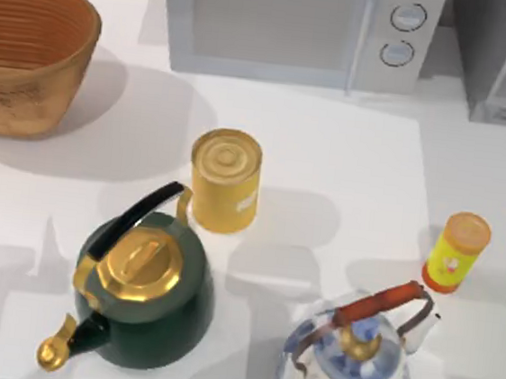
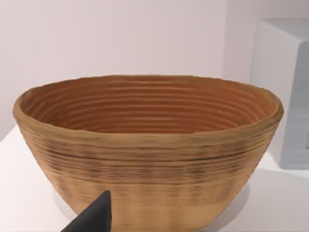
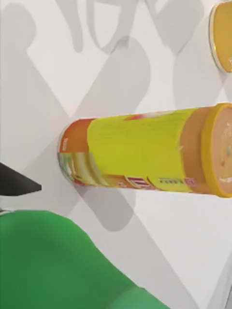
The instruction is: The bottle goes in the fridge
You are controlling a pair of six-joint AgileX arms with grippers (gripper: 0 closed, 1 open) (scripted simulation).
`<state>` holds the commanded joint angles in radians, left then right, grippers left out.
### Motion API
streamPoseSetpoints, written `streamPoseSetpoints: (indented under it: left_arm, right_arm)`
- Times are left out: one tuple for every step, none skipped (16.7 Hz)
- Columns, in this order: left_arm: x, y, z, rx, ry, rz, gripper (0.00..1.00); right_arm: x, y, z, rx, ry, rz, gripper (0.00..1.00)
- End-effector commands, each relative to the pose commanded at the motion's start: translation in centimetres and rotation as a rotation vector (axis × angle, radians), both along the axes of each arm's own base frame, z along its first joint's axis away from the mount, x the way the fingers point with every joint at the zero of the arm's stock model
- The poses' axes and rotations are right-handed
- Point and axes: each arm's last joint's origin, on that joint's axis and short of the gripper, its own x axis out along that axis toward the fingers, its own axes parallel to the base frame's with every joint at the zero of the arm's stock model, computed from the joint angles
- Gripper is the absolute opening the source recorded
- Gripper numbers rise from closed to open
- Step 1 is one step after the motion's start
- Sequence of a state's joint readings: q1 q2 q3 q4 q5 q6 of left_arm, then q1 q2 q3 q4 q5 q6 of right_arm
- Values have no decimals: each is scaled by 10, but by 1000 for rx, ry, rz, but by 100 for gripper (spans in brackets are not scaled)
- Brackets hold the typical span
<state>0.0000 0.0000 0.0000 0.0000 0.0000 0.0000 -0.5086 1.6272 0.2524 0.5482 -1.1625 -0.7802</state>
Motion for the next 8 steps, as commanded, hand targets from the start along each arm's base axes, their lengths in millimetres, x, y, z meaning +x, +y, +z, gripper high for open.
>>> streamPoseSetpoints:
  left_arm:
    - [0,0,0,0,0,0,100]
    - [0,0,0,0,0,0,100]
    - [0,0,0,0,0,0,100]
    - [0,0,0,0,0,0,100]
    - [0,0,0,0,0,0,100]
    - [0,0,0,0,0,0,100]
    - [0,0,0,0,0,0,100]
    - [0,0,0,0,0,0,100]
  right_arm:
    - [3,-1,0,0,2,13,1]
    - [7,-2,0,1,7,28,1]
    - [10,-3,-1,4,14,46,1]
    - [14,-5,-2,7,24,65,1]
    - [17,-7,-3,13,37,82,1]
    - [20,-10,-3,20,52,97,1]
    - [22,-13,-4,28,67,109,1]
    - [24,-17,-3,36,82,117,1]
